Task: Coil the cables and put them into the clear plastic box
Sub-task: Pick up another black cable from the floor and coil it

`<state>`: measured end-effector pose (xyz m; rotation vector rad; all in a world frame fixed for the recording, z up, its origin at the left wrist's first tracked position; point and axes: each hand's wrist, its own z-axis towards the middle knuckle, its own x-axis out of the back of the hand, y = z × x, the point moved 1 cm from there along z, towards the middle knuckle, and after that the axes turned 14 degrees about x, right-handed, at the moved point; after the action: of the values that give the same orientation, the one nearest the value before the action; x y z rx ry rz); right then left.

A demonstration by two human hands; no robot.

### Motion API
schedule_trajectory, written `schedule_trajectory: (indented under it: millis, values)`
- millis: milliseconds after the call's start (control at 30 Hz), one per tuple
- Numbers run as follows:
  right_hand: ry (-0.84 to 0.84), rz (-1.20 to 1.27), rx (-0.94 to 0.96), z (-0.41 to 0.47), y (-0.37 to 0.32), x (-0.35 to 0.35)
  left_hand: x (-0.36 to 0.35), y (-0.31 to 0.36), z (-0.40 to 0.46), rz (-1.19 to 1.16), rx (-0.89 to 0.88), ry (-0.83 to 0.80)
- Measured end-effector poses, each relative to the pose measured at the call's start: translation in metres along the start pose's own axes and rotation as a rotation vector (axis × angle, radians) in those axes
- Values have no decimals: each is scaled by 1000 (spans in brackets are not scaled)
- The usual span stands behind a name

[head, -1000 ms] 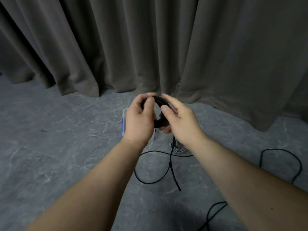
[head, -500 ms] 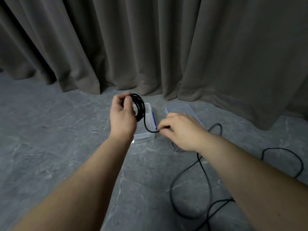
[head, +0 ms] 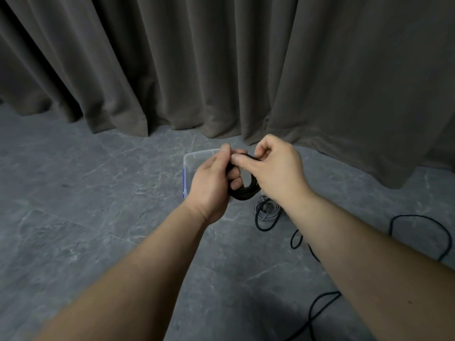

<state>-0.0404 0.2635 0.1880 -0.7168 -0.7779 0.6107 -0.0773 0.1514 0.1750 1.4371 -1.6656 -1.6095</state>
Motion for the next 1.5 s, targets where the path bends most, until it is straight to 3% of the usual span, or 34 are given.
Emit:
schedule_trajectory:
  millis: [133,267,433,633,800,900,1200,1500]
  values:
    - [-1,384,-92,6,9,0,3,1,0,44,-3,-62]
    - [-62,565,-167,6,14,1,5,1,1,2,-8,29]
    - [-42,395,-119,-3,17,-7,2,2,5,-101,-42,117]
    - [-207,-17,78,-13,10,-12,1,5,5,-97,-65,129]
    - [-117,-116,117,-8,10,-13,-8,2,1,-29,-95,89]
    - [-90,-67,95,-8,9,-10,-11,4,-1,-21,-100,81]
    - [-113,381,-117,-7,-2,1,-8,23,-14,-194,7,-12]
    - [-259,411,-179,33,-86,58,-57,120,-53,-146,112,91]
